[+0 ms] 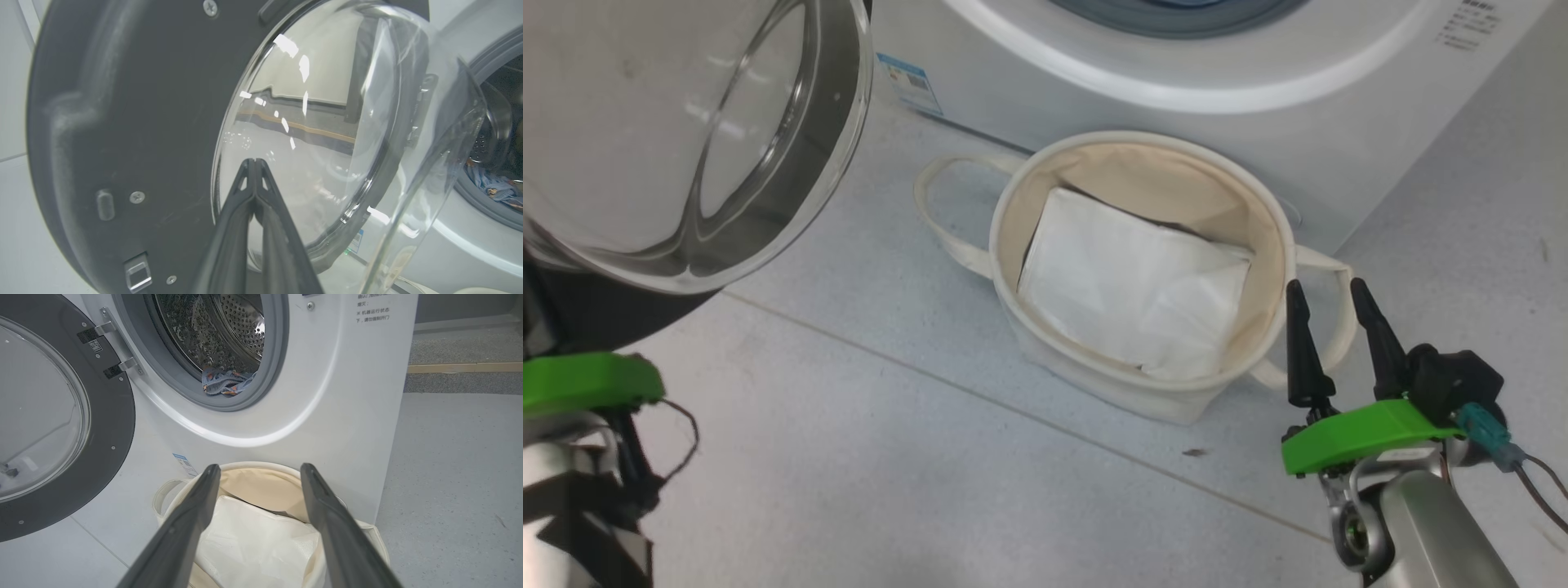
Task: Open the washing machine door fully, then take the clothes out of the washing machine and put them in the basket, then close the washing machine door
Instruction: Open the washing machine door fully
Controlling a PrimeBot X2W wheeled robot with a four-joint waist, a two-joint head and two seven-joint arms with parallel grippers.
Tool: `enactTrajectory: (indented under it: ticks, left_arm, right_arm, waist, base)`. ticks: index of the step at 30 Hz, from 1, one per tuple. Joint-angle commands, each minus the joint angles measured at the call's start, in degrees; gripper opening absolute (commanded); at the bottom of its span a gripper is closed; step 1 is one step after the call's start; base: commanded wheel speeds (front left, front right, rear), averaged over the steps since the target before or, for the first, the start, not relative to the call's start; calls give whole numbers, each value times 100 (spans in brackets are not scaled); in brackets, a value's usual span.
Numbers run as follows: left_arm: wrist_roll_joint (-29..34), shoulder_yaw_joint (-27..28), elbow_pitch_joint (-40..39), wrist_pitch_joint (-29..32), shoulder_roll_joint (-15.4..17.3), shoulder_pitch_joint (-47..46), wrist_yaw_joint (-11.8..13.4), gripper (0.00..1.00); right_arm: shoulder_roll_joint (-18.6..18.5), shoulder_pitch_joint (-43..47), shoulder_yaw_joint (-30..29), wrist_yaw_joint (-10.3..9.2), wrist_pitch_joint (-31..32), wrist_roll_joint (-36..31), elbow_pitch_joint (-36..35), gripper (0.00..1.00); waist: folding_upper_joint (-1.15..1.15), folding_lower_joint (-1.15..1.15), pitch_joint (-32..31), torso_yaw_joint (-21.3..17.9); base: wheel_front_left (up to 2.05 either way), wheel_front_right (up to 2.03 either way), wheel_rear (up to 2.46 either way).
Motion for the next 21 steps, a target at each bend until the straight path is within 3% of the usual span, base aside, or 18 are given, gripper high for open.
enactTrajectory:
  ticks: [1,9,21]
  left_arm:
    - [132,128,-294,-27,188,98,-40,0]
    - [413,-402,-1328,-27,-303,655,-253,0]
    - [262,-1308,-1983,142,-728,1267,-708,0]
  right_arm:
    - [81,-118,165,2,-71,40,-159,100]
    - [278,-66,224,2,-71,262,-54,100]
    - [341,110,232,2,-71,372,-432,100]
  waist:
    - [0,0,-111,-30]
    - [0,0,-752,-291]
    - [0,0,-1438,-751]
  base:
    - [0,0,0]
    - [0,0,0]
    - [0,0,0]
